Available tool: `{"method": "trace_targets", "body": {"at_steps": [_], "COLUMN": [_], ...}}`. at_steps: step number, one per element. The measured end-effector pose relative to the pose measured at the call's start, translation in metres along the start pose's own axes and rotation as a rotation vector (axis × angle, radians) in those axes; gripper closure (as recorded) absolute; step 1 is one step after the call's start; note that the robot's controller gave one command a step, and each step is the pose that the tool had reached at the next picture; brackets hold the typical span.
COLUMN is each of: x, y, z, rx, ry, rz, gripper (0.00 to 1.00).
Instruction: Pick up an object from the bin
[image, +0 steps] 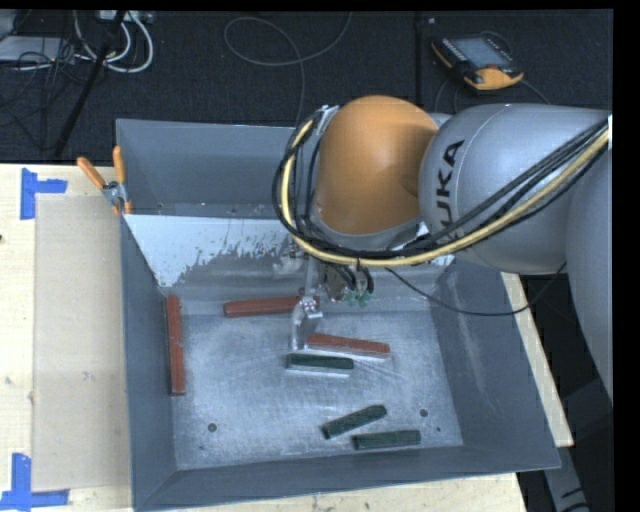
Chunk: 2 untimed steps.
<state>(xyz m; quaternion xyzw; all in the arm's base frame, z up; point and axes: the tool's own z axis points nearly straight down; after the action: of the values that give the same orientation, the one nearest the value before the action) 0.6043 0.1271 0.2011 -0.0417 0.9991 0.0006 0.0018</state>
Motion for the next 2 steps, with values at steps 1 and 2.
{"method": "trace_targets", "body": {"at_steps": [1, 2], "x": [0.006, 0.023], "y": [-0.007, 0.000], "z": [0.015, 0.025], "rx": [0.002, 0.001], "ry": [-0.001, 0.012], "rz": [-0.012, -0.102], "gripper": [0.00, 0.00]}}
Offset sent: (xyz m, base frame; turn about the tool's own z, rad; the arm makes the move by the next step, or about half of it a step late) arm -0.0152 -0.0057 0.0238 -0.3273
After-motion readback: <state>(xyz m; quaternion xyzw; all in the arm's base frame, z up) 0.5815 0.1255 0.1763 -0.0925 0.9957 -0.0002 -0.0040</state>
